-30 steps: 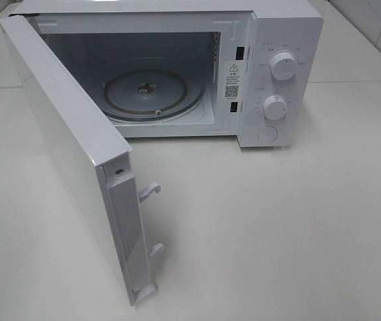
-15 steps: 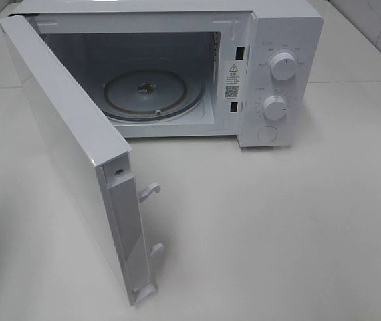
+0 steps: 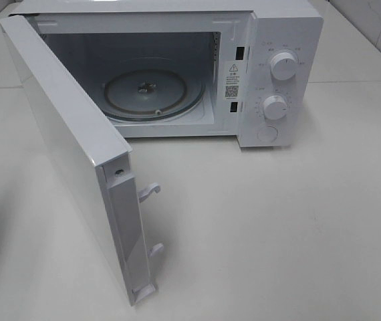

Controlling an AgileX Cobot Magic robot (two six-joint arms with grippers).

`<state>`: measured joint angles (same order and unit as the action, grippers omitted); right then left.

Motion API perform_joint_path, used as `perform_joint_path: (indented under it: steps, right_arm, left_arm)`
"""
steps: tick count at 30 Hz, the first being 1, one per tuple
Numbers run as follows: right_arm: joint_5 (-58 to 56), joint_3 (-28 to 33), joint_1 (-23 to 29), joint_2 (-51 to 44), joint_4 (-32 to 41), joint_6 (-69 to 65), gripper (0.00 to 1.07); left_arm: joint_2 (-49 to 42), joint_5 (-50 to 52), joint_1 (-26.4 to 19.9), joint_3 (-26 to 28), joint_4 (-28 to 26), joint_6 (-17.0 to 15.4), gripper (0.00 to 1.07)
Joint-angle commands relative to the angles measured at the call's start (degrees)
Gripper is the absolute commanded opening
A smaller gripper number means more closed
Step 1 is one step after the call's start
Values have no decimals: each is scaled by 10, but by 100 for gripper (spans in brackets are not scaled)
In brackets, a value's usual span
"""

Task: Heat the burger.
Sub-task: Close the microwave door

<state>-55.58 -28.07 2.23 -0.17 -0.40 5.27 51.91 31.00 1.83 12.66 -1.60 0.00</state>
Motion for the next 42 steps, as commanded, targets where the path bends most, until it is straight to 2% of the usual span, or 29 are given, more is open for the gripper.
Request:
perform_joint_path:
  steps: [1, 2, 3, 4, 5, 7, 8, 9, 12, 17, 20, 29, 33, 38, 42]
  right_arm:
    - [4, -1, 0, -16, -2, 2, 49]
    - [4, -1, 0, -16, -2, 2, 49]
    - [4, -1, 0, -16, -2, 2, 49]
    - [4, -1, 0, -16, -2, 2, 49]
    - [4, -1, 0, -16, -2, 2, 49]
    - [4, -1, 0, -16, -2, 2, 49]
    - [4, -1, 0, -16, -2, 2, 49]
    - [4, -1, 0, -16, -2, 2, 49]
    - [4, -1, 0, -16, -2, 2, 49]
    - [4, -1, 0, -16, -2, 2, 49]
    - [4, -1, 0, -16, -2, 2, 49]
    - [4, -1, 0, -16, -2, 2, 49]
    - [4, -1, 0, -16, -2, 2, 49]
    - [4, -1, 0, -16, -2, 2, 49]
    - [4, -1, 0, -16, -2, 2, 49]
  left_arm:
    - [59, 114, -2, -11, 26, -33, 0]
    - [96, 157, -2, -14, 60, -49, 0]
    - [96, 157, -2, -14, 60, -49, 0]
    - [140, 203, -2, -14, 92, -51, 0]
    - [140, 203, -2, -14, 92, -51, 0]
    - [204, 268, -2, -14, 132, -51, 0]
    - [204, 268, -2, -14, 132, -51, 0]
    - [244, 309, -2, -14, 154, -51, 0]
    - [297, 345, -2, -14, 162, -48, 0]
    - [348, 355, -1, 8, 162, -33, 0]
    - [376, 354, -1, 48, 195, -18, 0]
    - [387, 348, -1, 86, 243, -21, 0]
    - [387, 339, 8, 93, 245, -20, 0]
    - [389, 272, 49, 120, 246, -18, 0]
    - [402, 269, 62, 125, 245, -18, 0]
